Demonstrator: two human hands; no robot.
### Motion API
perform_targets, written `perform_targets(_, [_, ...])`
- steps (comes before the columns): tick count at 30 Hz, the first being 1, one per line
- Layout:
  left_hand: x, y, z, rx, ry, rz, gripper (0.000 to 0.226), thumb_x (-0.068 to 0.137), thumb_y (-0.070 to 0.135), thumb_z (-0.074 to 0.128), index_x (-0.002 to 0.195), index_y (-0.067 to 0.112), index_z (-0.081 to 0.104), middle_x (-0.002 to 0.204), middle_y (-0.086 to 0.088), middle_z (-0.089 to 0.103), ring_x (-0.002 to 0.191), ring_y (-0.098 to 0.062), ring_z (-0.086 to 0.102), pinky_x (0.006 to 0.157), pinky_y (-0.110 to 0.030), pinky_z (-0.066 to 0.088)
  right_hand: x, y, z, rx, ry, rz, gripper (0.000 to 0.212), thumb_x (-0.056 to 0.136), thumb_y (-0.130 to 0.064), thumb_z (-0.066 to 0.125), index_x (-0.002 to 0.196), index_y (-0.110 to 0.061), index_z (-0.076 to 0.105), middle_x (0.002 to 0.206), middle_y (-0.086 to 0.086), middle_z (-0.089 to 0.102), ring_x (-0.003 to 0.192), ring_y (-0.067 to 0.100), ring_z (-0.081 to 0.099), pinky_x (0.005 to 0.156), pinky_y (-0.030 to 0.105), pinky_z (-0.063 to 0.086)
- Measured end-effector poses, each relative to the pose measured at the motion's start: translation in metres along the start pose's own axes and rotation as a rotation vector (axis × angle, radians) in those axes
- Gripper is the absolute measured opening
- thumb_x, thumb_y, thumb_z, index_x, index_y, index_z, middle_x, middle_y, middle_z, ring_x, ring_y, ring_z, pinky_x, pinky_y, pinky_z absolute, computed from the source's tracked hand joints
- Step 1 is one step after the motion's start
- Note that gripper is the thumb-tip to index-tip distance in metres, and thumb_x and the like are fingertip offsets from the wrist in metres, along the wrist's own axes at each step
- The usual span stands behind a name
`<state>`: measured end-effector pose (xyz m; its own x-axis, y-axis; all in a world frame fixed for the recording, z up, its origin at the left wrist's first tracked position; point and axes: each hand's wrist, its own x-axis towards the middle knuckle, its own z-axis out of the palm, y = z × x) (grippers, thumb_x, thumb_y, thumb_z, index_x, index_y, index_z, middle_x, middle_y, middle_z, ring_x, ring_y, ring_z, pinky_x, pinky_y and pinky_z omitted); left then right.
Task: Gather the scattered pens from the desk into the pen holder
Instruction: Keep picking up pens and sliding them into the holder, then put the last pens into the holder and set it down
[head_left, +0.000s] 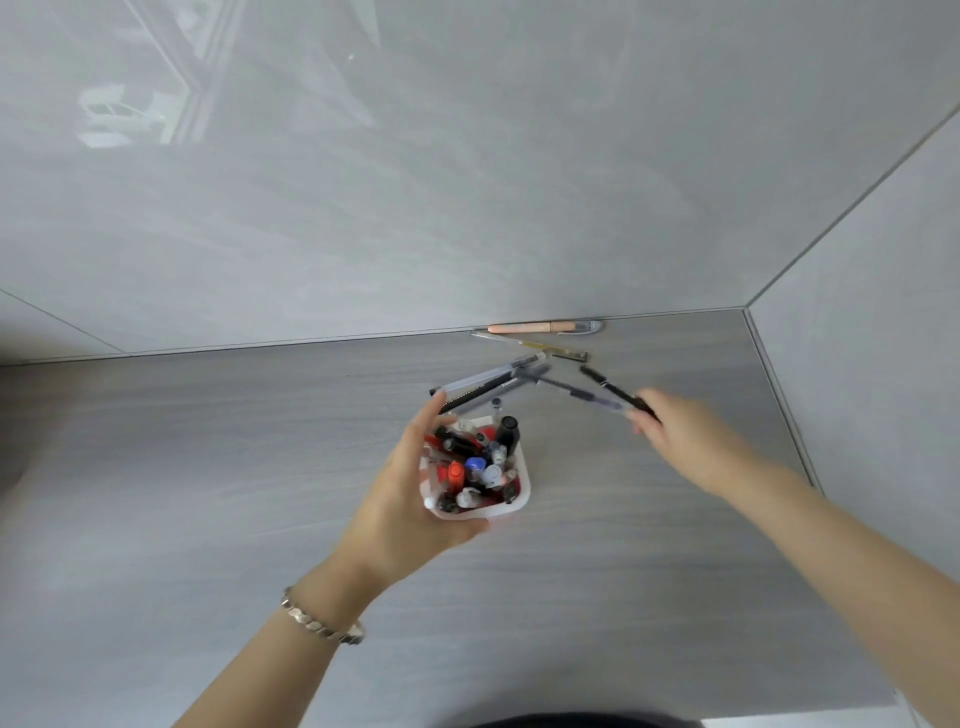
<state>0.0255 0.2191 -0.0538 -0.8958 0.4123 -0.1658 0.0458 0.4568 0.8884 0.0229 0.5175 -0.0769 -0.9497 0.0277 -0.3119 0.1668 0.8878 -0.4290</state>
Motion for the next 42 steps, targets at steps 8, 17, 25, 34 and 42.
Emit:
perform_targets(8, [-0.002, 0.006, -0.003, 0.016, 0.078, 0.032, 0.105, 0.043, 0.039, 0.085, 0.125, 0.049, 0.019, 0.139, 0.011, 0.03, 0.123, 0.023, 0.024, 0.094, 0.008, 0.02, -0.085, -0.039, -0.064, 0.466, 0.241, -0.023, 0.019, 0.082, -0.02, 0.062, 0.075, -0.037, 0.066, 0.053, -0.003, 0.048, 0.049, 0.01, 0.038, 0.045, 0.017, 0.027])
perform_targets(17, [0.0, 0.013, 0.011, 0.063, 0.239, 0.1, 0.077, 0.065, 0.022, 0.081, 0.123, 0.043, 0.035, 0.146, -0.001, 0.03, 0.119, 0.03, 0.019, 0.092, 0.009, 0.021, -0.08, -0.124, -0.048, 0.287, 0.201, -0.318, 0.015, 0.082, -0.029, 0.055, 0.079, -0.017, 0.065, 0.061, -0.017, 0.059, 0.057, -0.002, 0.047, 0.054, 0.012, 0.036])
perform_targets(25, [-0.007, 0.002, 0.001, 0.017, 0.133, 0.089, 0.102, 0.057, 0.012, 0.085, 0.123, 0.049, 0.017, 0.125, 0.028, 0.029, 0.115, 0.027, 0.027, 0.094, 0.007, 0.022, -0.056, -0.135, 0.018, 0.166, 0.036, -0.165, 0.034, 0.087, -0.033, 0.054, 0.115, -0.016, 0.043, 0.094, 0.006, 0.065, 0.085, 0.031, 0.058, 0.062, 0.032, 0.031])
perform_targets(34, [-0.008, -0.01, 0.001, -0.005, 0.163, 0.011, 0.105, 0.058, 0.012, 0.085, 0.124, 0.056, 0.017, 0.127, 0.025, 0.037, 0.119, 0.017, 0.033, 0.093, 0.002, 0.027, -0.103, -0.096, -0.062, 0.367, 0.079, -0.168, 0.032, 0.083, -0.012, 0.06, 0.089, -0.043, 0.06, 0.095, -0.023, 0.068, 0.093, -0.006, 0.058, 0.076, -0.004, 0.037])
perform_targets(42, [-0.007, -0.01, 0.002, -0.031, 0.164, -0.037, 0.108, 0.057, 0.016, 0.086, 0.125, 0.06, 0.015, 0.134, 0.007, 0.046, 0.125, -0.009, 0.044, 0.094, -0.009, 0.029, -0.083, -0.124, -0.056, 0.085, 0.011, -0.293, 0.011, 0.081, -0.014, 0.063, 0.087, -0.017, 0.072, 0.084, -0.007, 0.059, 0.075, 0.008, 0.056, 0.07, 0.009, 0.038])
